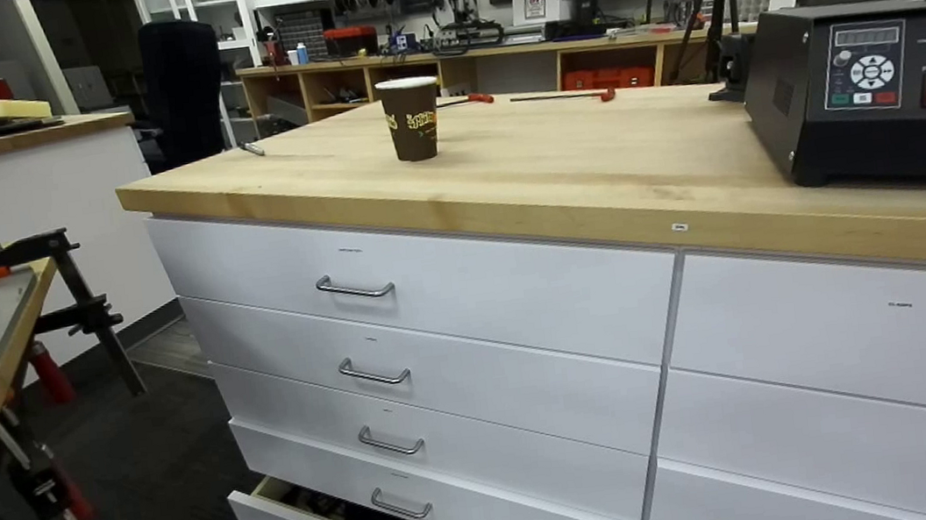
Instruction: Put the black pen inside the brown coffee cup then pull it out and set it on the counter
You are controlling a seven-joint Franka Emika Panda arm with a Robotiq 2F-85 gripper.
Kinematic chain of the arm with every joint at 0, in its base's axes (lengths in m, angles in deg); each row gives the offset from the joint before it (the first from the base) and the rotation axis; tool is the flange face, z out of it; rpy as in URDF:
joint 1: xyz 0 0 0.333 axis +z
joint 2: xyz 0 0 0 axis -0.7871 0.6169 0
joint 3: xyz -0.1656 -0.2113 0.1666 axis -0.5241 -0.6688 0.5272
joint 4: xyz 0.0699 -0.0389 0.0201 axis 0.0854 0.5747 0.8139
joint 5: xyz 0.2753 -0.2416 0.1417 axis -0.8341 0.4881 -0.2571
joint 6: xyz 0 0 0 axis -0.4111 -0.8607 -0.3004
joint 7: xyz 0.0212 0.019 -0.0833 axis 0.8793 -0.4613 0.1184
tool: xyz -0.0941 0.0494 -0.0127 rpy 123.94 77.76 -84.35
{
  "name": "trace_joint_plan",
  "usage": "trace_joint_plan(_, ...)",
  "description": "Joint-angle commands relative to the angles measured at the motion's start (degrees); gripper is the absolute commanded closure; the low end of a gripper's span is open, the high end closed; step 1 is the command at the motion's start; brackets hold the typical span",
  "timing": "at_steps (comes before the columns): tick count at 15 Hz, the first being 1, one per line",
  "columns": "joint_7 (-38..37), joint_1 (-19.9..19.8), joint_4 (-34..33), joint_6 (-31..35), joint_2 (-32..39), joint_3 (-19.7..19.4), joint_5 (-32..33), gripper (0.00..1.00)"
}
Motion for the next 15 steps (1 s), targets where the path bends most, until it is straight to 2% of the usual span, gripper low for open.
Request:
trace_joint_plan(1, 3.5, 4.3, -8.7, 2.0, 12.9, 0.8, 1.1, 0.00)
trace_joint_plan(5, 12.0, 8.9, -15.5, 3.6, 22.4, -0.7, 0.5, 0.00)
trace_joint_plan(7, 19.1, 10.0, -18.4, 3.5, 25.8, -2.0, -0.4, 0.00)
trace_joint_plan(12, 39.8, 9.9, -22.7, 3.8, 31.4, -4.2, -6.3, 0.00)
trace_joint_plan(15, 50.9, 9.7, -21.8, 4.1, 33.7, -3.8, -11.1, 0.00)
